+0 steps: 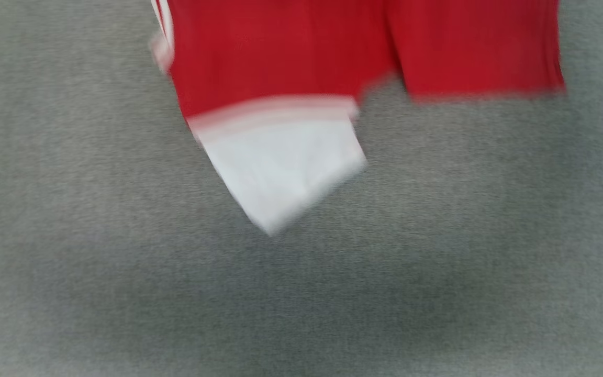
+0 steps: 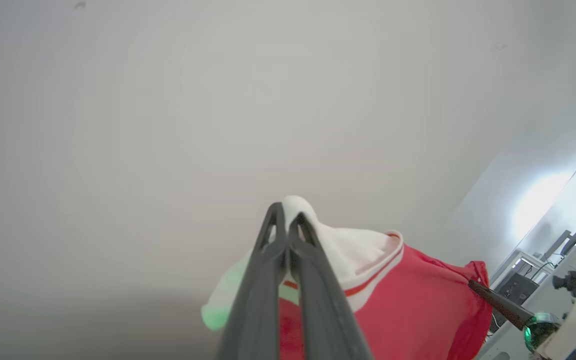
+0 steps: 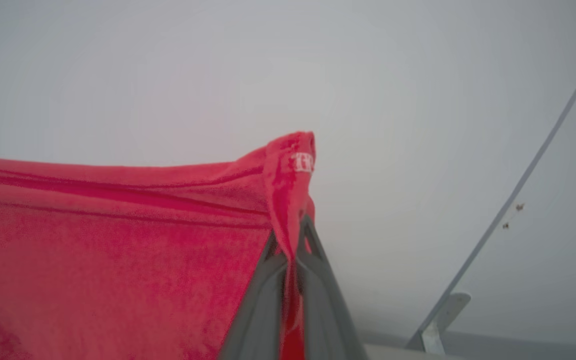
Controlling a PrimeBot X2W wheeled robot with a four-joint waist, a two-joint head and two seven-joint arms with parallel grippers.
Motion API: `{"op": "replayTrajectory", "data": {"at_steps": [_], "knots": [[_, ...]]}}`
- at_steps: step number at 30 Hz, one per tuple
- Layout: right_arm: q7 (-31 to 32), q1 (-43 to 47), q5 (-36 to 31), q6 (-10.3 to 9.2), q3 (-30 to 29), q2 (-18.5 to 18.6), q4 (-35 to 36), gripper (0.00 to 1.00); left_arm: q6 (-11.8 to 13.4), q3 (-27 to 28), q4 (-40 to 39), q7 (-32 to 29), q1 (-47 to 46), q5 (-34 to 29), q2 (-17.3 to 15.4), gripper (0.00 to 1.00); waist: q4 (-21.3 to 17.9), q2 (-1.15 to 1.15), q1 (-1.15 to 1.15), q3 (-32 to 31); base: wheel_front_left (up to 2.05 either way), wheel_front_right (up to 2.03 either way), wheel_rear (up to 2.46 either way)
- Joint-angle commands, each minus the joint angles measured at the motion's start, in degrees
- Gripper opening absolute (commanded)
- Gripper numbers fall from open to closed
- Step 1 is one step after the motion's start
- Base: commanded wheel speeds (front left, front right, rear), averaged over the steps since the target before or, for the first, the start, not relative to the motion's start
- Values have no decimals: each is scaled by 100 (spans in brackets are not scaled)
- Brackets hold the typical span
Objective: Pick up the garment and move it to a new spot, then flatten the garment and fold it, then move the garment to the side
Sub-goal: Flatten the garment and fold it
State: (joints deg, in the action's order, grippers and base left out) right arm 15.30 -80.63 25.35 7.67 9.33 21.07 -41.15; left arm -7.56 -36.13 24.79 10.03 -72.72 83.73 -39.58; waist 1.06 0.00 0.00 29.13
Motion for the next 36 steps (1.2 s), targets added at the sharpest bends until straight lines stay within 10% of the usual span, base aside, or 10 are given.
{"op": "replayTrajectory", "data": {"at_steps": [1,9,18,27,36], "knots": [[-231,-231,-212,-34,-143,-52,-198,0,19,91,230,-25,-300,-12,-53,0,-141,0,0,46,0,0,0],[-1315,-1035,-735,-41,-756,-433,-994,0,20,493,548,201,-1322,335,34,0,-256,0,0,-147,0,0,0],[-1138,-256,-306,-32,-236,-455,-1311,0,16,20,-606,-347,47,765,-100,0,-180,0,0,-333,0,0,0],[-672,2210,1061,-31,550,186,124,0,13,-290,-2183,191,2816,885,-165,0,-31,0,0,-712,0,0,0],[-341,4930,1721,-22,87,778,2021,0,13,-251,-2796,508,4852,521,-82,0,90,0,0,-974,0,0,0]]}}
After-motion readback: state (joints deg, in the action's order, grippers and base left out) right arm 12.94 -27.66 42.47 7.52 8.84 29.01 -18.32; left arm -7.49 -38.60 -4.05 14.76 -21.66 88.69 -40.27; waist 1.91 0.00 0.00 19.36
